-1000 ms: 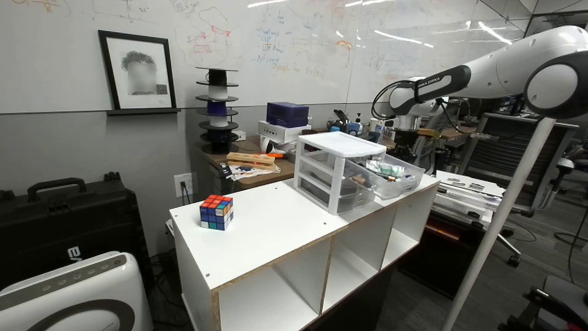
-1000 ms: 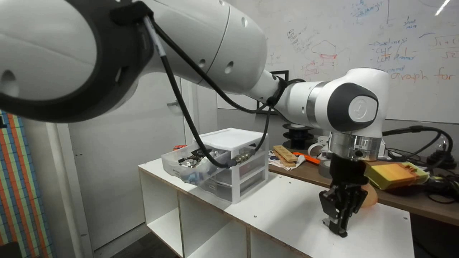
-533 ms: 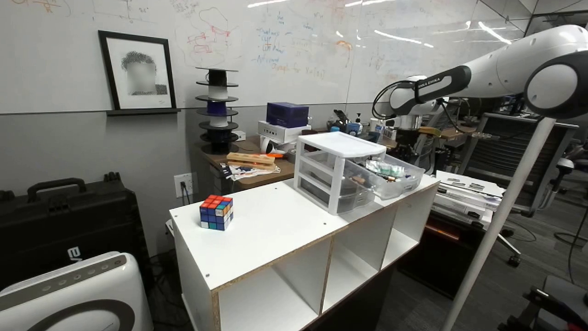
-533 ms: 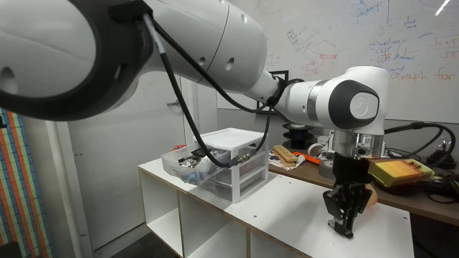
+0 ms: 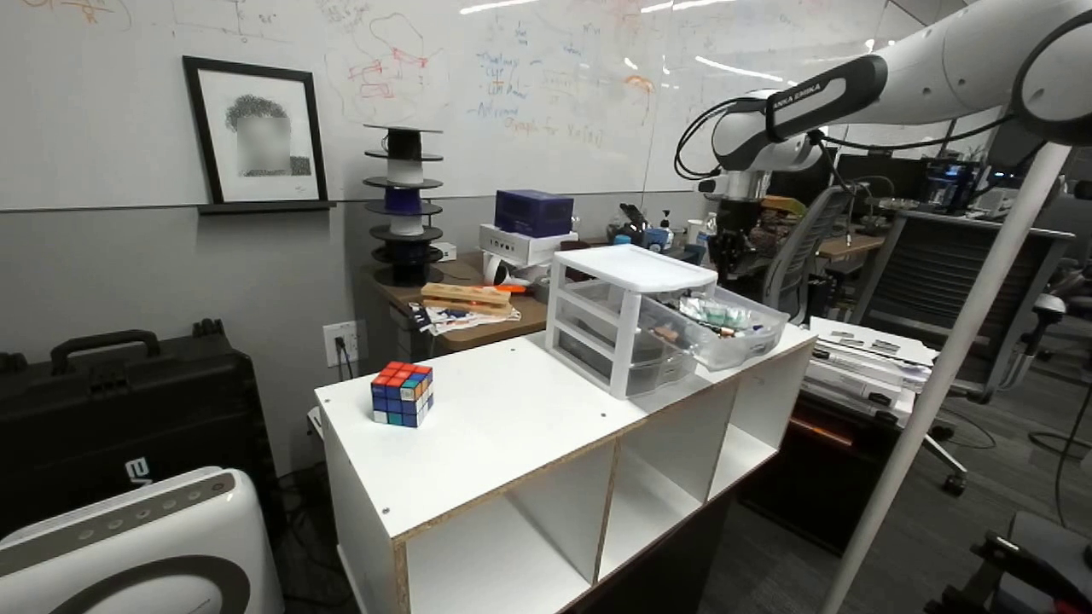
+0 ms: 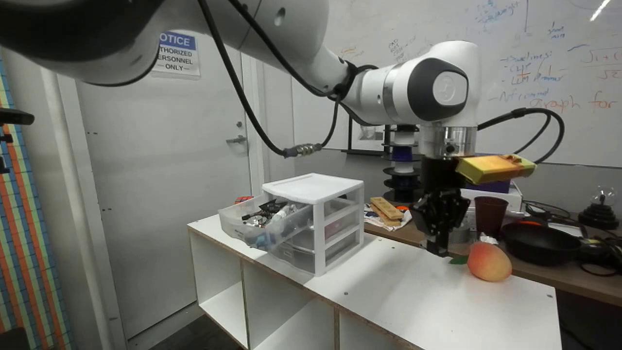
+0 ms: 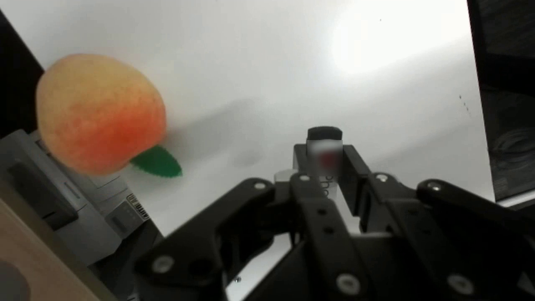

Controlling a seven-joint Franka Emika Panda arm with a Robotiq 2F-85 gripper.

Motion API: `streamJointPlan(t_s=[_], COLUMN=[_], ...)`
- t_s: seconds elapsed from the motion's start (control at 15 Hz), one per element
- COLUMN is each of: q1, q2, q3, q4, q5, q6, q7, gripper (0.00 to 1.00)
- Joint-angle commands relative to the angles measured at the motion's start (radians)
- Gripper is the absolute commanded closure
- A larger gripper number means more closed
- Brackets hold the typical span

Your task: Put the two objects on the table into the drawer then close the drawer.

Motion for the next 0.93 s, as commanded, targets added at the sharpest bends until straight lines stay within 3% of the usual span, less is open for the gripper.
streamJointPlan(t_s=[0.0,0.47,0.87], q1=[0.043,0.133,0.195], q2=[-0.182,-0.413,-0.652], q3=[-0.008,-0.024,-0.013], q4=[-0.240,-0.544,-0.816], q5=[0.012,-0.004,-0.031], q6=[0.117,0.316,0.377], q7=[0.145,0.504,0.664], gripper=[0.84,0.84,0.84])
